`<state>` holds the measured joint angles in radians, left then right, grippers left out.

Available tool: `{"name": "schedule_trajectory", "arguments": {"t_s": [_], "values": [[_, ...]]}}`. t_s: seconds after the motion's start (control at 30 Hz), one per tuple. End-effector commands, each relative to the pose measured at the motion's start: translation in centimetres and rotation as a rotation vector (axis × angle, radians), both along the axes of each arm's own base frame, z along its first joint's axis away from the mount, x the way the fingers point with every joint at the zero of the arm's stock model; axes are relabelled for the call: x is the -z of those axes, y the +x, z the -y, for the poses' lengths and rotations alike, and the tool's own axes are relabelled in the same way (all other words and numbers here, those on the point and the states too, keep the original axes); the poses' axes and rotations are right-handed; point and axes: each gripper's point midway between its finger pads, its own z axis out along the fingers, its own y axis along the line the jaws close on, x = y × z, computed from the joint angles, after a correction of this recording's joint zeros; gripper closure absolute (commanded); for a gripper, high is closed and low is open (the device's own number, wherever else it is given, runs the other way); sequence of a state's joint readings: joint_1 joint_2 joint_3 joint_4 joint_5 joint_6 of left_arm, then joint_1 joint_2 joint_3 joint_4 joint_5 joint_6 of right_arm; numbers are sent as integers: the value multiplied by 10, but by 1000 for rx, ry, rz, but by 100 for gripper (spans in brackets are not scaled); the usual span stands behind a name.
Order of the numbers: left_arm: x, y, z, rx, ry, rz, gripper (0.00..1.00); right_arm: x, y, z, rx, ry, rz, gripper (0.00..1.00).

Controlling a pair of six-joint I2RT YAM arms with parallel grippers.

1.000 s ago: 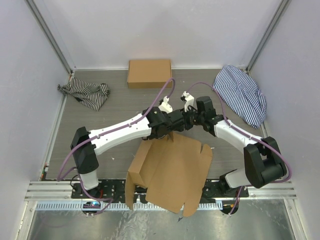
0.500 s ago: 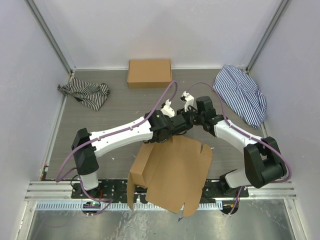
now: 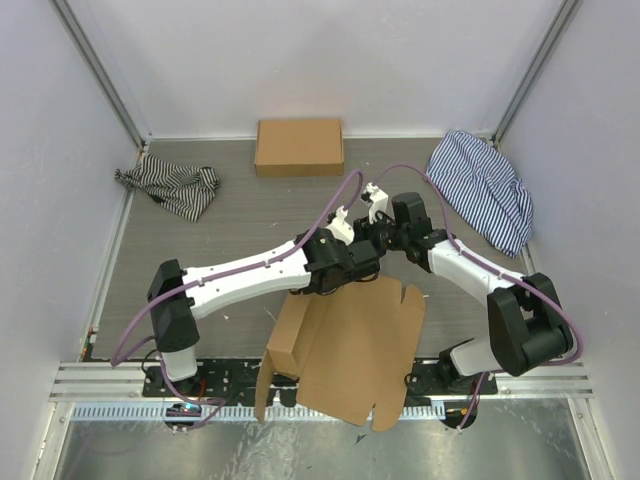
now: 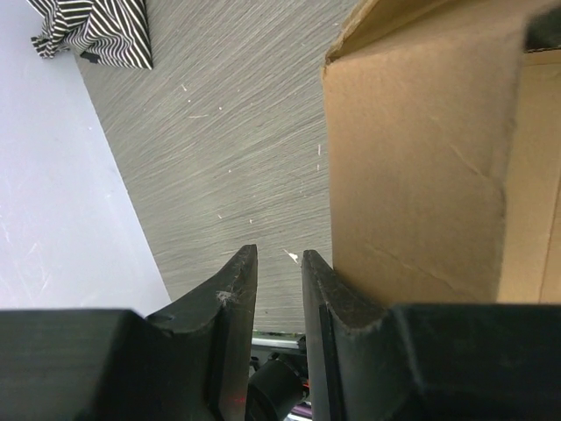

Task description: Fold the paper box

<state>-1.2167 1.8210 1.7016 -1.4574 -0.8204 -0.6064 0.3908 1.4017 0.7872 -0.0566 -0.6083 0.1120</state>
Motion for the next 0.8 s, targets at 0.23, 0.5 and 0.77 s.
{"name": "schedule_trajectory", "arguments": {"t_s": [0.23,0.5,0.77], "values": [[-29,-15,12,9,-157,20,65,-12,8,-7,-10,29,38,49],[-39,-22,11,15,-184,23,65,-10,9,-7,-6,24,33,49],[-53,-28,17,31,-238,43,65,-10,8,-7,-10,26,29,49]]}}
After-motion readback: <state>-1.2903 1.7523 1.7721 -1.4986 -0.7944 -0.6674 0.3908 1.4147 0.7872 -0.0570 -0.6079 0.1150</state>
